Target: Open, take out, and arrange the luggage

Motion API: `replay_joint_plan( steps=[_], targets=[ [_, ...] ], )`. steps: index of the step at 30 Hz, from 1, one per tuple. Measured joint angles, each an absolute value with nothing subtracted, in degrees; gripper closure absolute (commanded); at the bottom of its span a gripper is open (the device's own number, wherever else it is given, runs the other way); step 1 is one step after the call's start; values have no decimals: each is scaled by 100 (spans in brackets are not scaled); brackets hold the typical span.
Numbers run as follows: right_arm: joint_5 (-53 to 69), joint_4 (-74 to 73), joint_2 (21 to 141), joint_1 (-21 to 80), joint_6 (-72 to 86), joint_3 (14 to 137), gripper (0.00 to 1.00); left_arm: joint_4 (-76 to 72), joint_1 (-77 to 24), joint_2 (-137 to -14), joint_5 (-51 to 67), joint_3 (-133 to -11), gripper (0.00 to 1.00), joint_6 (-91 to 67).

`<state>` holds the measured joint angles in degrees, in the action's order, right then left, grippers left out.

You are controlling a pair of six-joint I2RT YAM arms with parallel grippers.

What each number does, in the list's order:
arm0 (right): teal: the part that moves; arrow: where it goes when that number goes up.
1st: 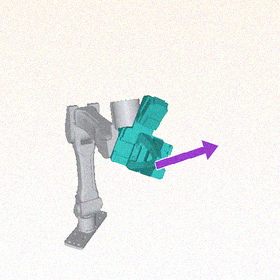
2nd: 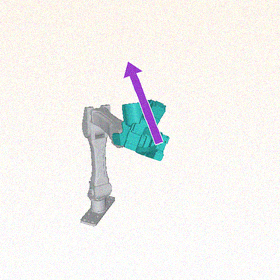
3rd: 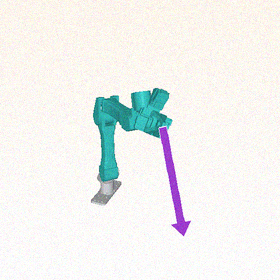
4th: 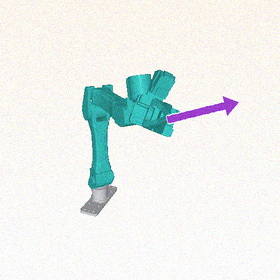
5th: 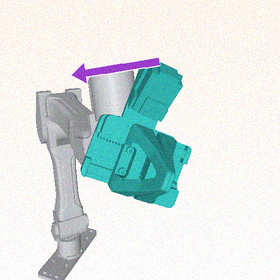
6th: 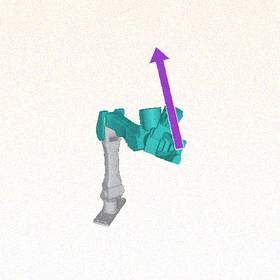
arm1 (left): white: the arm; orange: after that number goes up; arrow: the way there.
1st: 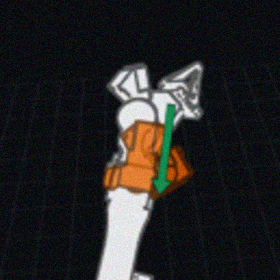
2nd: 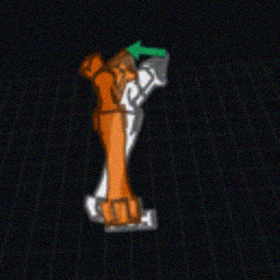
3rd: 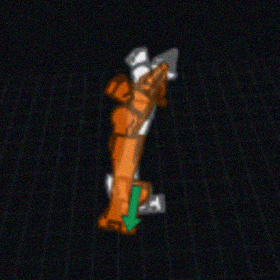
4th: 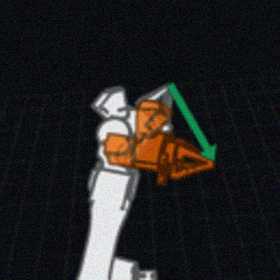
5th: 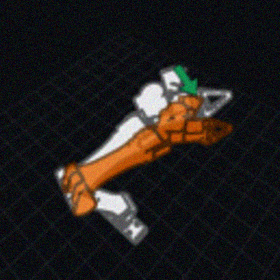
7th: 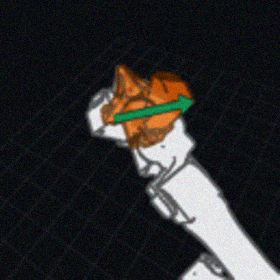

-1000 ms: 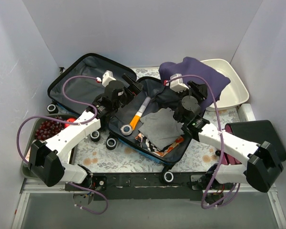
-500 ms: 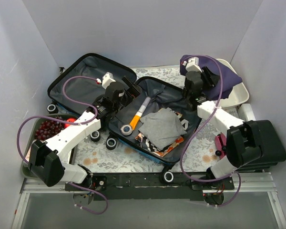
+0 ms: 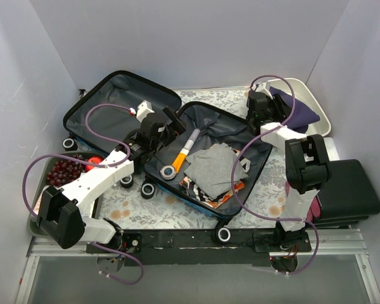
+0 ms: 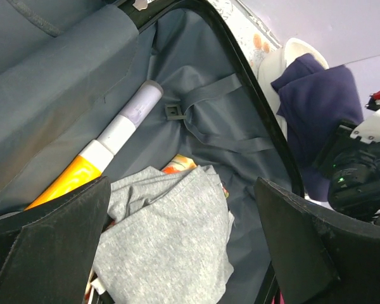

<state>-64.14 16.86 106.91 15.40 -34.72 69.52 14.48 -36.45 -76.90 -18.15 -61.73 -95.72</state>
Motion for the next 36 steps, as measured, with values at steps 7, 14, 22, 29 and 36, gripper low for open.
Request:
replay_joint_plan(
  steps=[7, 14, 22, 29, 36],
  targets=[
    [-6560, 2423, 10715, 1584, -3618, 6910, 99, 1433, -3645, -7454, -1776, -5964, 2, -9524],
    [-6355, 1691, 11518, 1341, -2838, 7629, 99, 1409, -3645, -7279, -1785, -5876, 2, -9450],
    [-6512, 2790, 11751, 703, -3555, 7688, 99, 1411, -3645, -7288, -1824, -5874, 2, -9424],
    [-7223, 5892, 12549, 381, -6165, 7920, 99, 1393, -3642, -7417, -1824, -5874, 2, -9426],
    [-7699, 6608, 13535, 434, -8029, 8724, 83, 1374, -3645, -7461, -1824, -5874, 2, -9426]
  ],
)
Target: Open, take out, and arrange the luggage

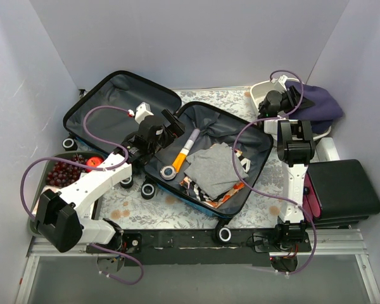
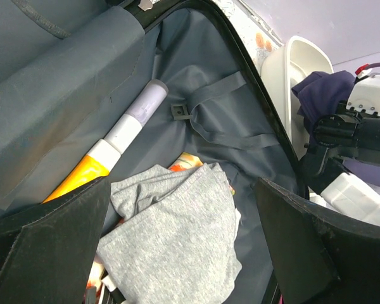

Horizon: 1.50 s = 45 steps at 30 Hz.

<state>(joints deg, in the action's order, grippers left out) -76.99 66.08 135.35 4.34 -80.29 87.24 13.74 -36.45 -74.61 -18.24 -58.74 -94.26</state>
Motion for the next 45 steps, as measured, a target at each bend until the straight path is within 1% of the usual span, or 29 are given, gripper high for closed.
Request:
replay_joint_plan(
  steps=[2, 5, 8, 17, 18, 19, 20, 21, 22, 23, 24, 26, 28, 33, 39, 42, 45],
  targets=[
    [-7826, 6777, 13594, 486, -8298, 8844, 78, 1372, -3642, -7463, -1824, -5874, 2, -9424],
    [-7966, 6895, 13625, 574, -8525, 8912, 77, 1369, -3645, -7485, -1822, -5874, 2, -9426],
    [-8114, 6947, 13625, 701, -8608, 8914, 73, 1343, -3645, -7553, -1815, -5874, 2, -9426],
    [-8320, 6956, 13587, 991, -8158, 8866, 53, 1326, -3642, -7736, -1704, -5874, 2, -9415],
    [-8311, 6862, 13561, 1013, -8007, 8825, 42, 1319, -3642, -7736, -1704, -5874, 2, -9404],
    [-8287, 6700, 13531, 1028, -7819, 8774, 25, 1308, -3642, -7736, -1702, -5874, 2, -9395],
    [-8235, 6278, 13474, 1048, -7393, 8709, 6, 1299, -3642, -7736, -1693, -5874, 2, -9386],
    [-8071, 5537, 13395, 1063, -6731, 8685, 6, 1286, -3642, -7736, -1691, -5874, 2, -9380],
    [-7658, 4392, 13310, 1059, -5835, 8744, 5, 1267, -3642, -7736, -1684, -5874, 2, -9369],
    [-7078, 3103, 13244, 1035, -4851, 8945, 5, 1245, -3642, -7736, -1667, -5874, 2, -9362],
    [-6377, 2139, 13192, 1002, -3992, 9155, 4, 1236, -3642, -7736, -1656, -5874, 2, -9358],
    [-5277, 1035, 12879, 854, -2762, 9113, 4, 1199, -3642, -7736, -1608, -5874, 2, -9338],
    [-4493, 244, 12477, 705, -1959, 9008, 3, 1194, -3642, -7736, -1564, -5874, 2, -9332],
    [-3542, -558, 12003, 493, -926, 9008, 2, 1192, -3642, -7738, -1514, -5874, 2, -9332],
    [-2801, -587, 11767, 508, -388, 8766, 2, 1192, -3642, -7738, -1415, -5874, 2, -9310],
    [-2547, -403, 11356, 523, -110, 8263, 2, 1192, -3642, -7738, -1369, -5874, 2, -9271],
    [-2475, 154, 10785, 537, 185, 7481, 2, 1194, -3642, -7738, -1293, -5874, 2, -9227]
  ],
)
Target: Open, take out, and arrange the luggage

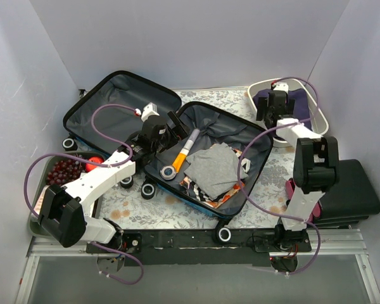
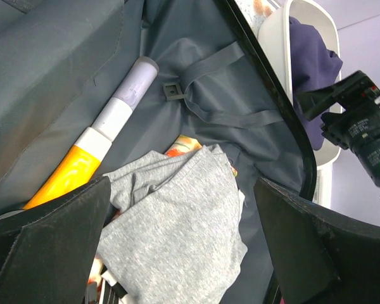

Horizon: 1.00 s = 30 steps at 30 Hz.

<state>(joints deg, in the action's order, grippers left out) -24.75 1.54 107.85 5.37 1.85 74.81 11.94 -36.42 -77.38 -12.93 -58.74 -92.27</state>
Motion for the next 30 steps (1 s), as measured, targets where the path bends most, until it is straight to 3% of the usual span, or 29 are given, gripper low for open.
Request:
replay_joint_plan(
  steps=[6, 14, 22, 30],
  targets=[
    [-2314, 1579, 9631, 578, 405, 6016, 2, 1186, -3642, -7738, -1004, -5874, 2, -9030],
    [-1313, 3098, 8536, 781, -438, 4729, 2, 1155, -3642, -7738, -480, -5874, 2, -8545],
    [-873, 1975, 7470, 1979, -405, 4652, 6, 1162, -3642, -7754, 148, -5767, 2, -7944],
    [-215, -429, 6803, 2534, 709, 4696, 7, 1197, -3642, -8044, 947, -5756, 2, -7487]
  ],
)
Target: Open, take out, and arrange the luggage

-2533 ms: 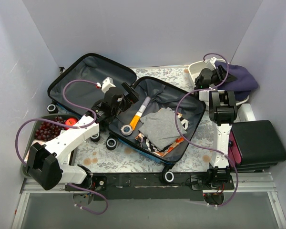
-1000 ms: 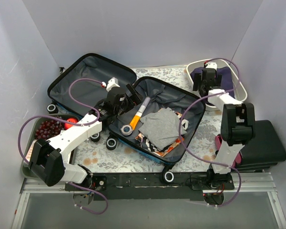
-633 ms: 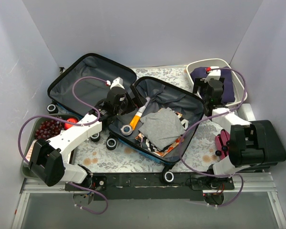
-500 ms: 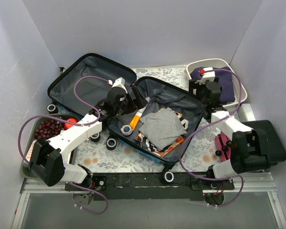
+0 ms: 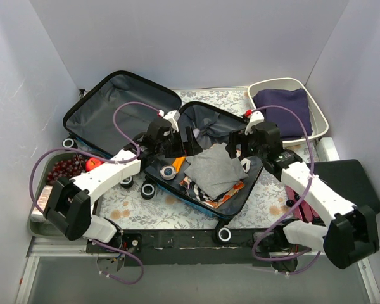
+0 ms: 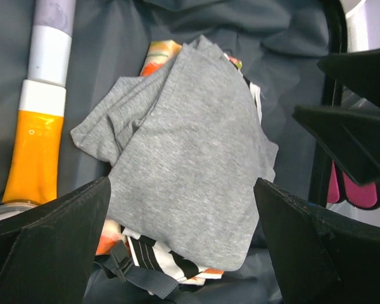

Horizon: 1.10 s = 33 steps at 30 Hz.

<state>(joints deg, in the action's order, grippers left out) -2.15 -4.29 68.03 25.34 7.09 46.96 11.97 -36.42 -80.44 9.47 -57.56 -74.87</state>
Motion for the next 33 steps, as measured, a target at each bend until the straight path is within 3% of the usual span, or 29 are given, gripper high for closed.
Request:
replay_joint_plan(
  steps=[7, 19, 30, 33],
  targets=[
    [567, -1291, 6296, 2536, 1197, 4525, 10, 1160, -3645, -8748, 1236, -5756, 2, -7325],
    [508, -2005, 7338, 2569, 1507, 4792, 15, 1763, -3468, -9502, 1304, -6702, 2, -7120],
    [416, -2171, 8099, 2596, 1306, 5201, 12, 1636, -3463, -9472, 1522, -6556, 2, -7035],
    [513, -2233, 8217, 2598, 1103, 5382, 20, 1638, -3463, -9428, 1616, -6399, 2, -7026]
  ],
)
